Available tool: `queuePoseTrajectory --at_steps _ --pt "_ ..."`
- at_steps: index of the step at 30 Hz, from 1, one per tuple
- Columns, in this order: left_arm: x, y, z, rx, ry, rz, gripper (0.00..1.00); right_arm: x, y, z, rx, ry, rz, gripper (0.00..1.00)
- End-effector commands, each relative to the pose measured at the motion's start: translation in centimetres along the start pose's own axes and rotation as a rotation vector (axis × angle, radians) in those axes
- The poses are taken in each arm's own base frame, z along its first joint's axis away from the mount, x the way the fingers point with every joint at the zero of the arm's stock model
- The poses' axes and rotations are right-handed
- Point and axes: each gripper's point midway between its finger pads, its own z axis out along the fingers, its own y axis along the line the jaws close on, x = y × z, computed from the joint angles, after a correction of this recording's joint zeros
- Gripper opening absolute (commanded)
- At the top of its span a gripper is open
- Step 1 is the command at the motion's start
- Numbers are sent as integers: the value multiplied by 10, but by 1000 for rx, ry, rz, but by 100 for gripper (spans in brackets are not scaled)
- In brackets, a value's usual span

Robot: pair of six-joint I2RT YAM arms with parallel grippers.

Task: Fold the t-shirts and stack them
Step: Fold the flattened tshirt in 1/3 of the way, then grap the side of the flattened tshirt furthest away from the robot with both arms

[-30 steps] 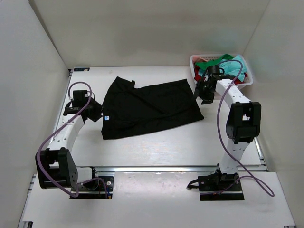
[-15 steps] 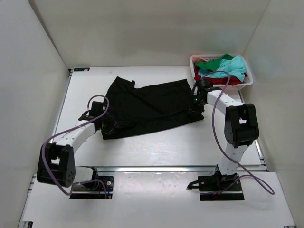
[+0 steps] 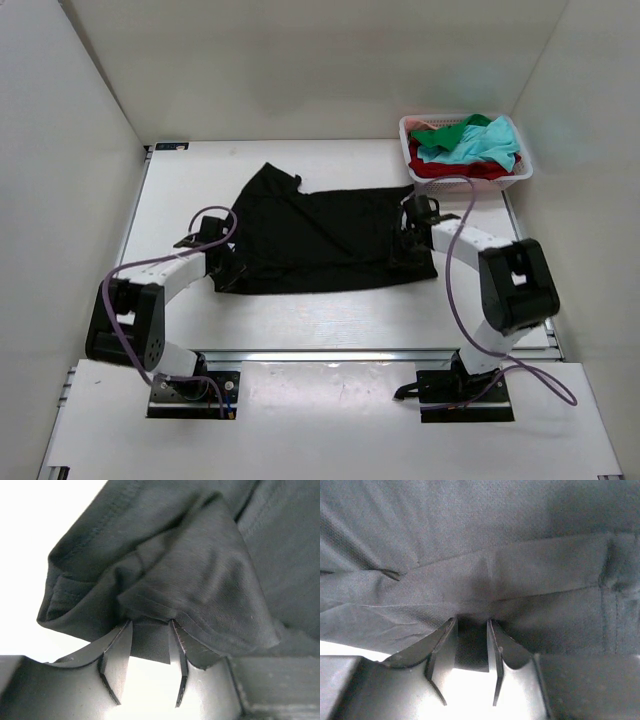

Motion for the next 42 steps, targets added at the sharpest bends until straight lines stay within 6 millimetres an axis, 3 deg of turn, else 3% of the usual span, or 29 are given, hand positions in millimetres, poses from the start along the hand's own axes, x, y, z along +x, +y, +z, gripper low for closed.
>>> queuePoseTrajectory --at_steps 1,2,5,7,10,12,13,17,19,20,21,22,25,26,27,28,30,31,33,35,36,40,42 --pt "45 58 -5 -158 113 42 47 69 -15 -16 61 151 44 29" --pt "48 61 -11 -163 107 54 46 85 -19 -20 65 186 61 29" --pt "66 71 -30 -143 124 54 44 104 -11 -35 27 200 53 31" --pt "67 67 -47 -81 91 13 43 123 -11 -43 26 255 58 32" --pt "56 46 -75 27 40 7 40 129 -4 -57 12 244 18 32" --pt "38 9 -99 193 25 16 20 119 2 -71 -7 186 2 36" --pt "31 -11 -108 290 20 37 18 111 6 -76 -20 170 11 39" --pt "-11 -80 -148 468 -70 109 24 67 16 -104 -57 34 19 51" --pt "-47 -107 -156 480 -142 134 34 33 16 -115 -46 -61 31 58" --pt "-57 -109 -141 443 -139 144 38 14 14 -118 -28 -118 36 59" --pt "-72 -118 -148 456 -173 160 40 3 8 -114 -6 -139 53 65" --pt "-81 -116 -128 410 -150 150 43 -8 1 -110 11 -148 80 66" --pt "-127 -134 -111 360 -207 176 51 -40 -17 -96 51 -191 139 65" --pt "-135 -130 -93 304 -197 191 53 -53 -20 -96 63 -228 146 66" --pt "-146 -135 -83 284 -203 205 56 -61 -28 -88 81 -230 163 65" --pt "-160 -141 -86 285 -228 205 56 -66 -30 -85 85 -235 166 66" --pt "-172 -142 -59 245 -209 221 57 -73 -38 -78 110 -227 177 65" --pt "-188 -146 -60 252 -236 211 58 -75 -42 -71 121 -218 180 66" --pt "-197 -148 -36 215 -223 230 59 -84 -46 -68 131 -221 184 65" --pt "-211 -160 -28 212 -243 255 60 -87 -48 -60 139 -215 196 65" --pt "-209 -159 -11 194 -215 270 60 -91 -51 -60 146 -219 203 66" --pt "-207 -177 11 209 -200 326 62 -98 -61 -52 171 -216 223 65" --pt "-195 -185 29 202 -168 358 62 -101 -65 -47 181 -209 233 65"
